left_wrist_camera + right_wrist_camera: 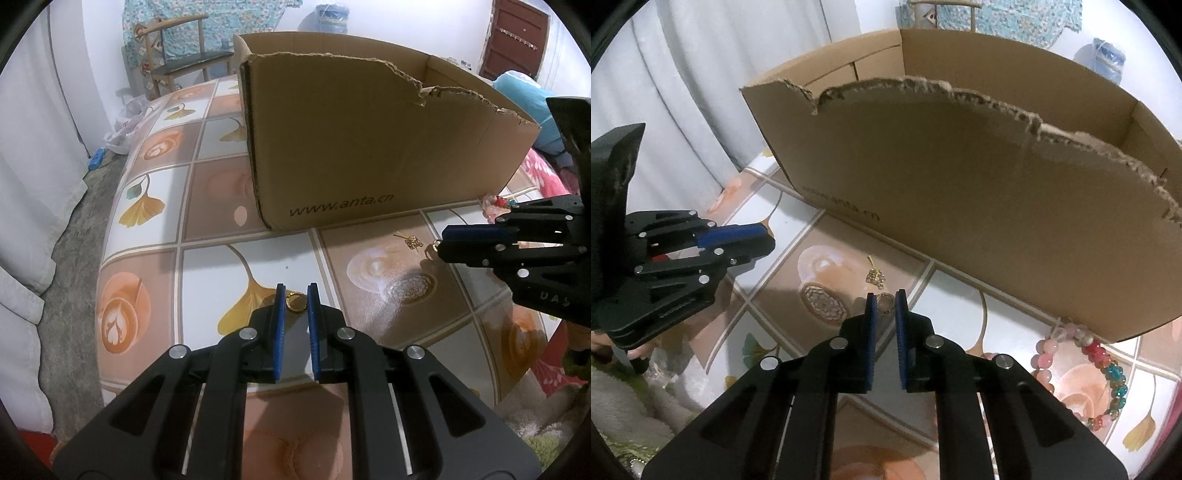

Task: Organize jewelry
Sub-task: 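Carry the gold ring in the left tool while the right tool carries its ring over the box, then open the left tool over the box while the right tool opens to drop its ring, then withdraw both tools up from the box, then move both tools down toward the beaded bracelets beside the box, then close the left tool on the pink bead bracelet while the right tool reaches it too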

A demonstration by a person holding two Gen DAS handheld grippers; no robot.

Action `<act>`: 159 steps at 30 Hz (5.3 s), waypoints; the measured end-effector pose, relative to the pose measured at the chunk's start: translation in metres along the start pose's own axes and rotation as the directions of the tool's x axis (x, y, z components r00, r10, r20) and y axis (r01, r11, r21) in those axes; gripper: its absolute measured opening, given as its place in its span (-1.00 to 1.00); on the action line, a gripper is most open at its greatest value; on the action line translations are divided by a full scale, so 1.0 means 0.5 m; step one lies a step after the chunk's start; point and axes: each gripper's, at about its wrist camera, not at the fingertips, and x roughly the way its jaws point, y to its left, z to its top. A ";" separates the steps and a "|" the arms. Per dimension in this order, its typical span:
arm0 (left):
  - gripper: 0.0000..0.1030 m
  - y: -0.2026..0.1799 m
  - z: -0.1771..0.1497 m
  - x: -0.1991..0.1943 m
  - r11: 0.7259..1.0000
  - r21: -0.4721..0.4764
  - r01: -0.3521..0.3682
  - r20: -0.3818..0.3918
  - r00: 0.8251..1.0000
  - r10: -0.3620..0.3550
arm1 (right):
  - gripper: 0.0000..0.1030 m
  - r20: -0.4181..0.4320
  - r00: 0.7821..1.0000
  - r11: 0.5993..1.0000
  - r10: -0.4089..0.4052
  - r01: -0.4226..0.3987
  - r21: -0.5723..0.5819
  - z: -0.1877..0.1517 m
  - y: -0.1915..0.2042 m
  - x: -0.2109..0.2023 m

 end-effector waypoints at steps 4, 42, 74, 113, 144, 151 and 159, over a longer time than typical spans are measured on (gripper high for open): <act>-0.79 0.000 -0.001 -0.005 1.000 0.001 -0.002 0.009 1.000 0.002 | -0.80 0.018 1.000 1.000 0.001 -0.001 0.006 -0.001 0.001 -0.016; -0.79 -0.022 0.381 0.073 0.943 0.193 0.272 -0.203 0.951 -0.233 | -0.80 -0.205 0.955 0.945 0.216 -0.151 0.291 0.303 -0.297 0.018; -0.35 -0.024 0.406 0.101 0.957 0.158 0.242 -0.252 0.947 -0.198 | -0.45 -0.199 0.971 0.953 0.130 -0.067 0.296 0.319 -0.336 0.020; -0.19 -0.146 0.063 0.021 0.974 0.161 0.160 0.026 0.986 -0.166 | -0.32 0.019 0.995 0.912 0.096 -0.096 0.398 -0.077 -0.156 -0.114; -0.98 -0.170 0.045 0.061 0.977 0.184 0.105 0.013 0.994 -0.109 | -0.32 0.035 0.992 0.882 0.122 -0.125 0.454 -0.118 -0.214 -0.120; -0.99 -0.140 0.030 0.025 0.986 0.148 0.082 0.033 0.996 -0.087 | -0.32 0.026 0.995 0.893 0.099 -0.101 0.439 -0.119 -0.208 -0.122; -0.99 -0.110 0.014 0.010 0.991 0.103 0.083 0.040 0.995 -0.087 | -0.44 -0.009 1.000 0.919 0.004 0.000 0.394 -0.108 -0.194 -0.117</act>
